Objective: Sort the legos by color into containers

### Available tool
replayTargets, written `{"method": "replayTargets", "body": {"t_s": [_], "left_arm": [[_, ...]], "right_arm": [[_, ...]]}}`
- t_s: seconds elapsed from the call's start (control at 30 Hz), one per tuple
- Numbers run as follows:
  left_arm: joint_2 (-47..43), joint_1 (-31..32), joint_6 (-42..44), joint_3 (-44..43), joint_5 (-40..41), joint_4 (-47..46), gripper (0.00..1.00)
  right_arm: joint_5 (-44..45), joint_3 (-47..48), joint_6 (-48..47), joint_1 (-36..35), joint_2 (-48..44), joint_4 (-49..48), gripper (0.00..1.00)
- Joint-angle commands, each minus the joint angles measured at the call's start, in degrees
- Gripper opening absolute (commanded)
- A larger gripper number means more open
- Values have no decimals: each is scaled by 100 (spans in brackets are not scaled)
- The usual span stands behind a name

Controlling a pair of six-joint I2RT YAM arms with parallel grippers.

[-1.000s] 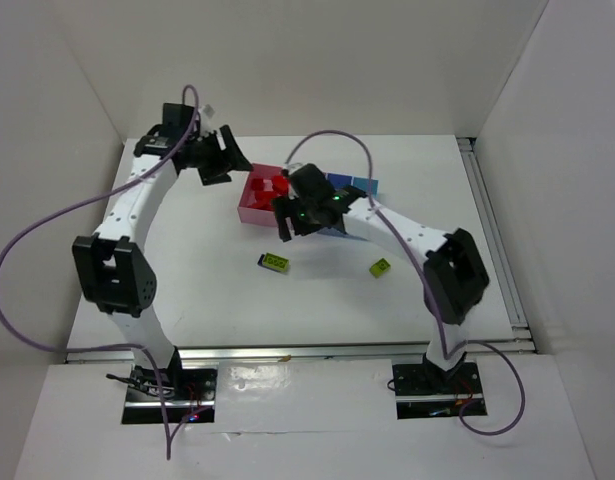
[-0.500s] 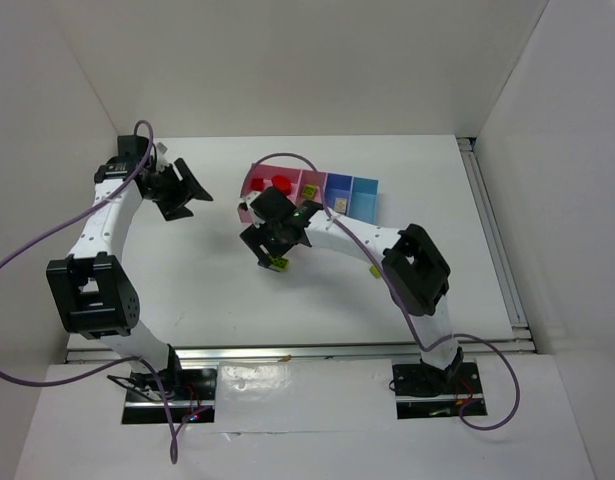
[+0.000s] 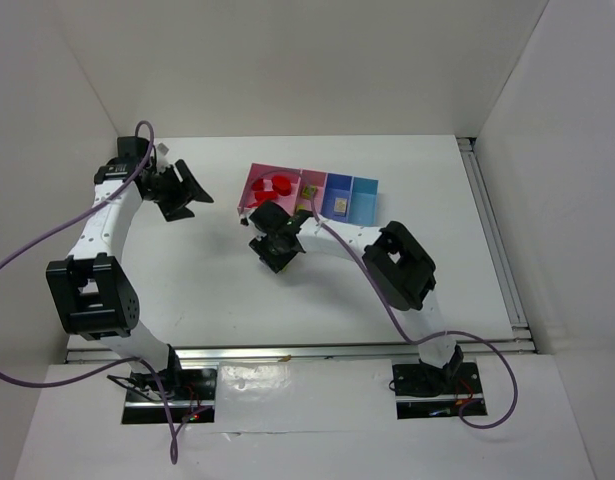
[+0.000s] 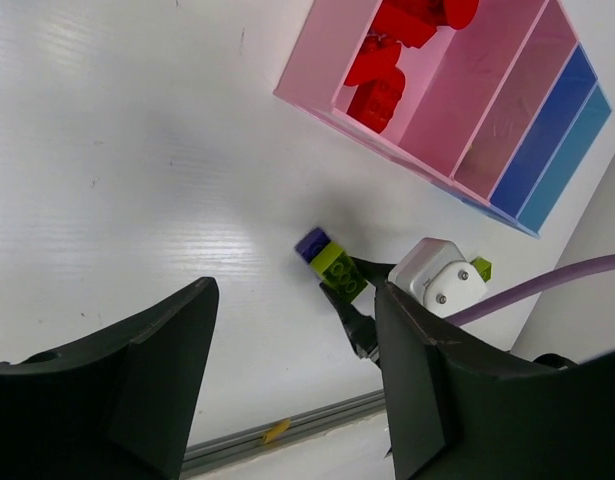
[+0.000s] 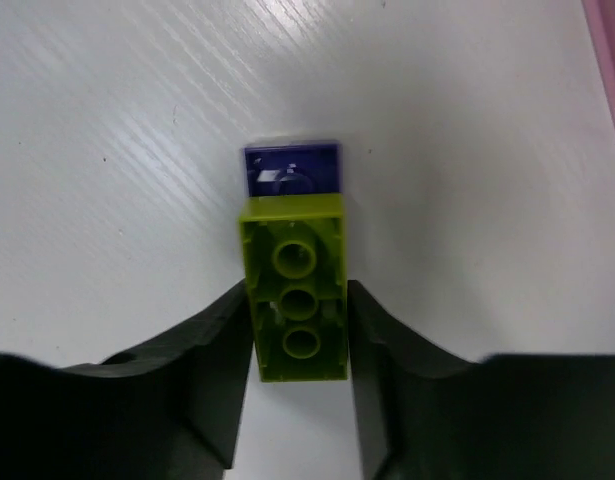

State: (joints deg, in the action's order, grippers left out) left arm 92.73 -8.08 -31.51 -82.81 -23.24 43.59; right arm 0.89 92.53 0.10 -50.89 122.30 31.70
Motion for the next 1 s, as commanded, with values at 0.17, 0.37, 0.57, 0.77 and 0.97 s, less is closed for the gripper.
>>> {"method": "replayTargets", "body": {"t_s": [0.17,0.37,0.57,0.77,0.97], "left_arm": [[-246,-36,408,185,-487,-114,77],[-308,165,663,537,-1664,-299,78],[-79,1271,102,695,-2061,-869,78],[122,1923,-1014,985,-2113,-1695,84],[350,2081,-1613,1065,-2430,-2347,82]], "right_arm": [[-9,-419,331,114,-970,-534,26],[-720,-1368,859,633,-2639,-858,23],[-1082,-1634,983,818,-3361,-684,23],[-1082,-1686,1036,871,-3494,-630,23],[-1082,-1738,1089,871,-3546,-630,23]]}}
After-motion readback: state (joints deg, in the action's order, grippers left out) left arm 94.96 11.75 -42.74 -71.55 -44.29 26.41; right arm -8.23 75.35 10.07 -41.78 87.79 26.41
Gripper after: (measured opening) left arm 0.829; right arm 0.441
